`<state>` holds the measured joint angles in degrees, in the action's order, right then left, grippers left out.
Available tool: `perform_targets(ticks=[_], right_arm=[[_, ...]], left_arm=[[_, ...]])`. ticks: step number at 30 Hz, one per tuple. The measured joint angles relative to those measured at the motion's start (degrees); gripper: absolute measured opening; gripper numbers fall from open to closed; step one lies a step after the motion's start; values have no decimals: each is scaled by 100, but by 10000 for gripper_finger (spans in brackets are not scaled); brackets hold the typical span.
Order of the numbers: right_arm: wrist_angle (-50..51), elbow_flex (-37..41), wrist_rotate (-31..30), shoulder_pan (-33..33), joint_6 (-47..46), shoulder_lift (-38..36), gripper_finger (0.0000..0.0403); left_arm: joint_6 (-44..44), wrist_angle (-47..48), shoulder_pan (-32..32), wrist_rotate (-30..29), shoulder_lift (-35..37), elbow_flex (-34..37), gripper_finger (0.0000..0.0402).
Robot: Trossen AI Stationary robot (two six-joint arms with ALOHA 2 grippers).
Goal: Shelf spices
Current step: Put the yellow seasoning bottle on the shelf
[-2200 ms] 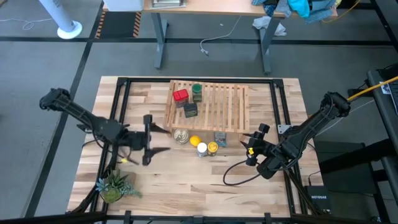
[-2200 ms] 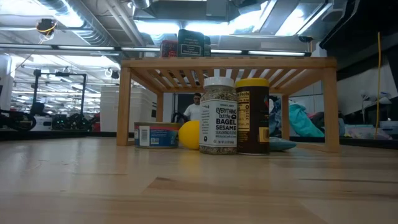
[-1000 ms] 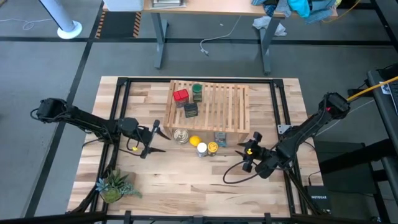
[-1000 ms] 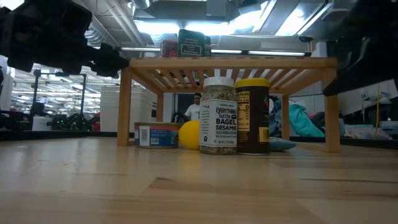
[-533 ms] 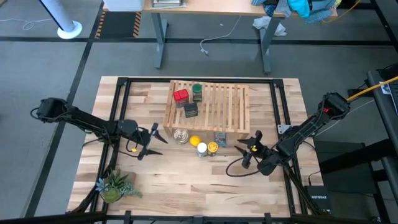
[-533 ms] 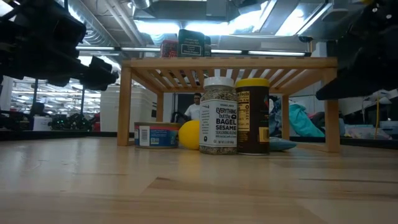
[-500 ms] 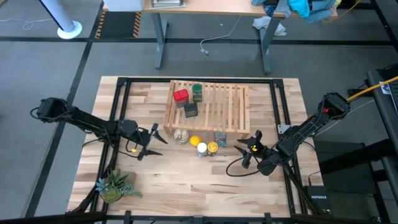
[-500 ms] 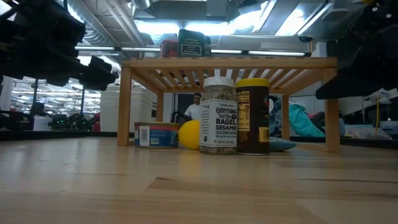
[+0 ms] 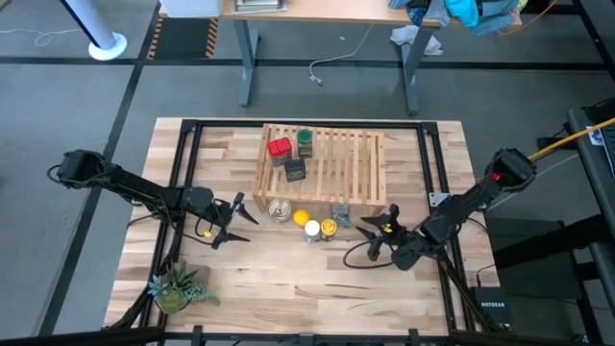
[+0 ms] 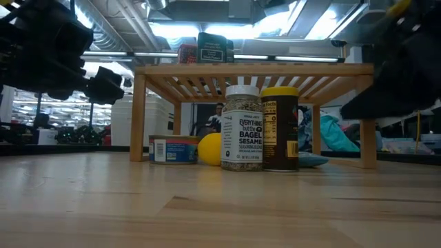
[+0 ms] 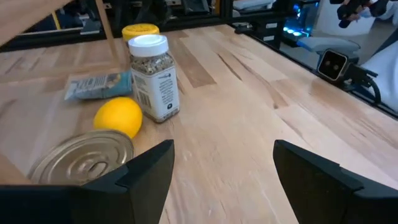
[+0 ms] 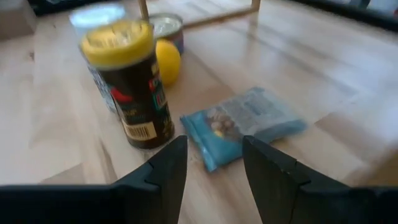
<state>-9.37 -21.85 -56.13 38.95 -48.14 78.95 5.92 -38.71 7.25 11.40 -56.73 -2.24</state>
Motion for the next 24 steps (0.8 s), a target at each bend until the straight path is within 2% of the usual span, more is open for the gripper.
perform_targets(ticks=[3, 9, 13, 19, 24], right_arm=[[-648, 0, 298, -222, 216, 551, 160], [-1864, 0, 336, -420, 1090, 1224, 160], [-1995, 0, 533, -426, 1245, 1266, 160], [-2055, -2, 579, -418, 1247, 1266, 160], [-2061, -2, 733, -410, 1248, 1266, 160]], left_arm=[[-35, 177, 2, 0, 2, 0, 266], [-131, 485, 1, -7, 1, 0, 266], [5, 534, 0, -11, 0, 0, 266], [791, -150, -18, -8, 3, -2, 266], [637, -121, -148, 6, 4, -2, 266]])
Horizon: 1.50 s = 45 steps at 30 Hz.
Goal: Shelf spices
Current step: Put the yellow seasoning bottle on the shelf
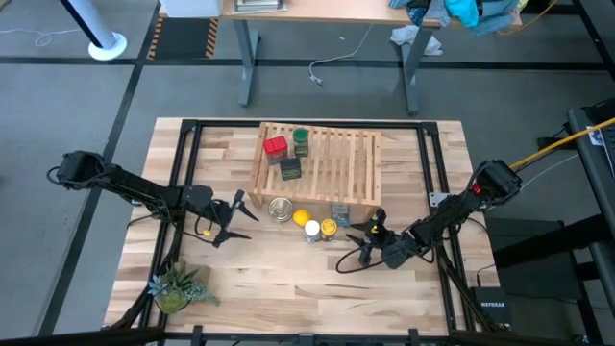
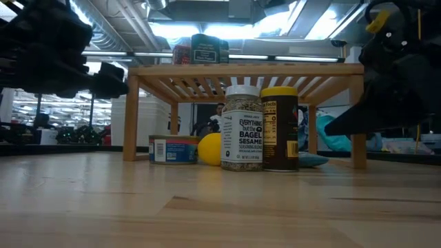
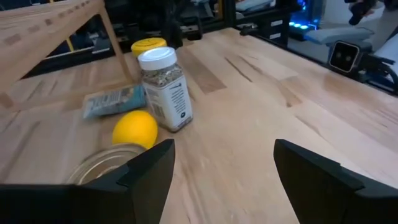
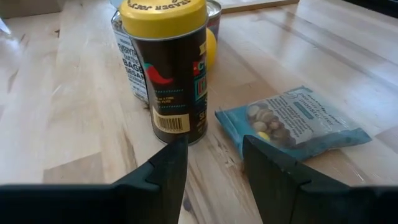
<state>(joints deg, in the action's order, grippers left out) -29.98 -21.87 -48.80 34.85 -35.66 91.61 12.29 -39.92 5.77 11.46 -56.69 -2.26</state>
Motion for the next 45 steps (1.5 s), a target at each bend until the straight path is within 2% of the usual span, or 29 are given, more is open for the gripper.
perform_targets(ticks=[4, 11, 21, 25, 34, 42, 45], right_arm=[[-1, 0, 42, 0, 10, 0, 160], [0, 0, 44, 0, 39, 0, 160], [-76, -2, 44, 0, 42, 0, 160], [-285, -4, 44, 0, 50, 0, 160], [-416, -4, 51, 0, 315, 0, 160], [-529, -4, 350, 0, 310, 0, 160], [-643, -4, 348, 0, 315, 0, 160]], left_arm=[[-18, -31, -210, 359, 78, 0, 266], [16, -14, -616, 1262, 662, 0, 266], [-1070, 241, -619, 1297, 807, 0, 266], [-1110, 557, -619, 1295, 804, 0, 266], [-1043, 1617, -607, 1277, 943, 0, 266], [-1039, 3672, -342, 1277, 2422, 2, 266], [-1047, 4137, -269, 1262, 2957, -11, 266]])
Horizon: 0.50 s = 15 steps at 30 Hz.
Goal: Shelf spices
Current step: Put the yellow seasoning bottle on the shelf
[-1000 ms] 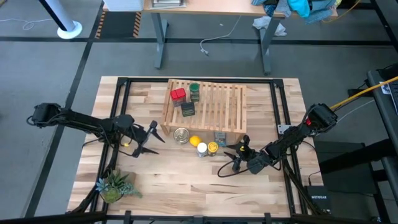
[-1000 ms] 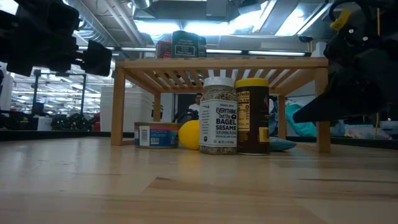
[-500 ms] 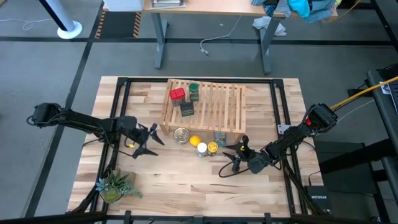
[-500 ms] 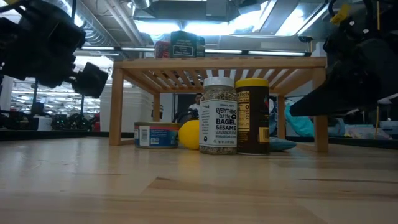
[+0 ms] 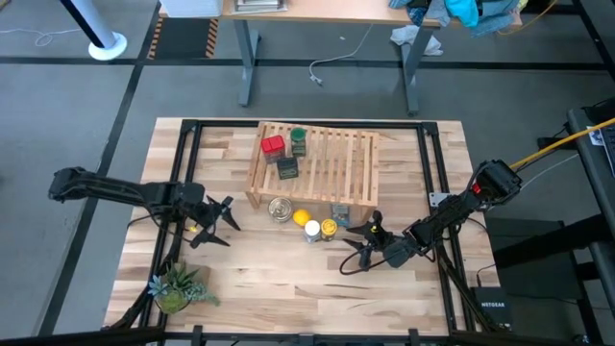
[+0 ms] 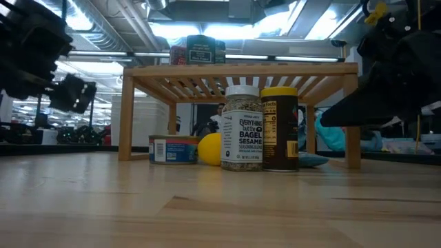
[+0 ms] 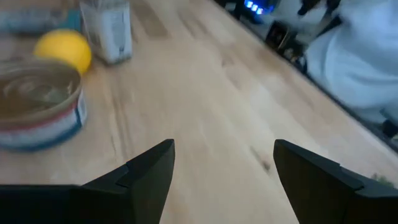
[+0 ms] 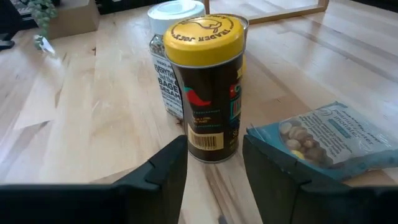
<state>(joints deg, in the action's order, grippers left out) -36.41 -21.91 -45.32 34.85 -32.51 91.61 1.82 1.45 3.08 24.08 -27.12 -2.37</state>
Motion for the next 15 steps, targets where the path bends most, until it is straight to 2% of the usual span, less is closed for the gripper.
perform_targets(ticks=[15], right_arm=[[-148, -22, -2, 0, 2, 0, 160]], left_arm=[[-34, -24, 32, -14, 1803, 4, 266]])
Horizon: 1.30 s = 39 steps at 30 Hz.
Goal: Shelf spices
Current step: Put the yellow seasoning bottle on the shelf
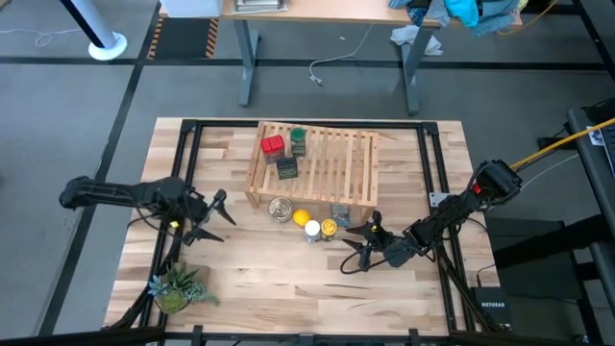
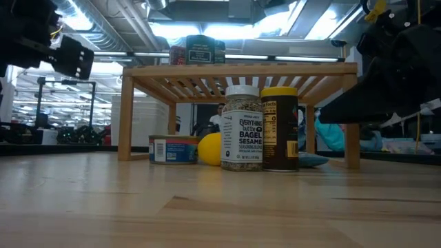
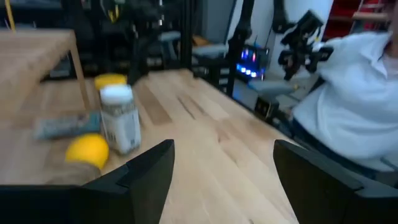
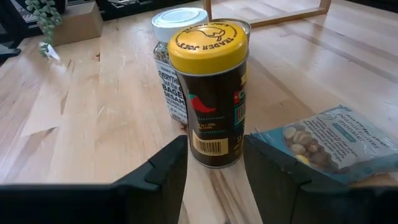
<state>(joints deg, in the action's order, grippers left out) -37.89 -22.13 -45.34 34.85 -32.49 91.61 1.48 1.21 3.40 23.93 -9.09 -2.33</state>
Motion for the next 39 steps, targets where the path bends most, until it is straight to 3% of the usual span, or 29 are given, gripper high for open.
perform_targets(ticks=[11, 39], right_arm=[[-21, 0, -2, 0, 0, 0, 160], [24, 0, -94, 0, 7, 0, 160]], left_arm=[[0, -4, -3, -2, 909, 0, 266], [0, 19, -2, -10, 886, 4, 266]])
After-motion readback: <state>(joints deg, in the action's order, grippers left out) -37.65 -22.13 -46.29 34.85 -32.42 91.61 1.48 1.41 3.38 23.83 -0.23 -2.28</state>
